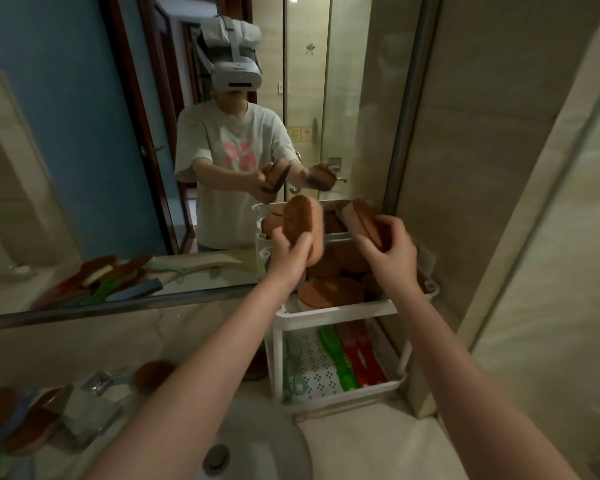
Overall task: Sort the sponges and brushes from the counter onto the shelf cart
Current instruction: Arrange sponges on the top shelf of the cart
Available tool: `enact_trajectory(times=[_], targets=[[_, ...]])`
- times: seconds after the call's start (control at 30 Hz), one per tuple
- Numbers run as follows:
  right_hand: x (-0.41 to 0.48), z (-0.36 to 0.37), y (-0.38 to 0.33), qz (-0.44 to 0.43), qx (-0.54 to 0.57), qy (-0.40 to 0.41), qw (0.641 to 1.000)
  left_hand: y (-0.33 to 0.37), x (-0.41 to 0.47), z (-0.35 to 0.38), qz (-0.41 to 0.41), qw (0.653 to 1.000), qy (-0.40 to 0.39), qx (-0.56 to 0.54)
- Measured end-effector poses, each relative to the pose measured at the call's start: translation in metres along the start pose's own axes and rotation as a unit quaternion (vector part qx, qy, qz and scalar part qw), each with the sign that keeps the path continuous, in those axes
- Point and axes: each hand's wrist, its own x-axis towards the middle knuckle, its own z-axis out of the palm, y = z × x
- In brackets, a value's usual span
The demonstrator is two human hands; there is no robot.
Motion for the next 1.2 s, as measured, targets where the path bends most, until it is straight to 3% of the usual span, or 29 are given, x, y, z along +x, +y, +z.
enact_trajectory(times=[0.2, 0.43, 0.57, 0.73, 0.93, 1.1, 1.2], targets=[[0.022, 0.024, 0.022, -0.102, -0.266, -0.028, 0.958, -0.016, 0.023, -0.01, -0.044, 0.994, 0.093, -0.023], [0.024, 0.036, 0.031, -0.121, -0.472, -0.072, 0.87, -0.028, 0.037, -0.01, -0.085, 0.981, 0.111, -0.138], [0.022, 0.03, 0.033, -0.097, -0.485, -0.098, 0.863, -0.029, 0.044, -0.009, -0.115, 0.977, 0.106, -0.144], [0.02, 0.023, 0.037, -0.056, -0.435, -0.146, 0.887, -0.021, 0.051, 0.011, -0.174, 0.977, 0.056, -0.107], [0.02, 0.02, 0.038, -0.039, -0.399, -0.161, 0.902, -0.018, 0.059, 0.029, -0.202, 0.976, 0.06, -0.051], [0.018, 0.02, 0.039, -0.041, -0.397, -0.162, 0.902, -0.018, 0.059, 0.029, -0.129, 0.978, 0.098, 0.131], [0.017, 0.021, 0.04, -0.042, -0.405, -0.163, 0.899, -0.015, 0.049, 0.029, -0.053, 0.936, 0.122, 0.326]])
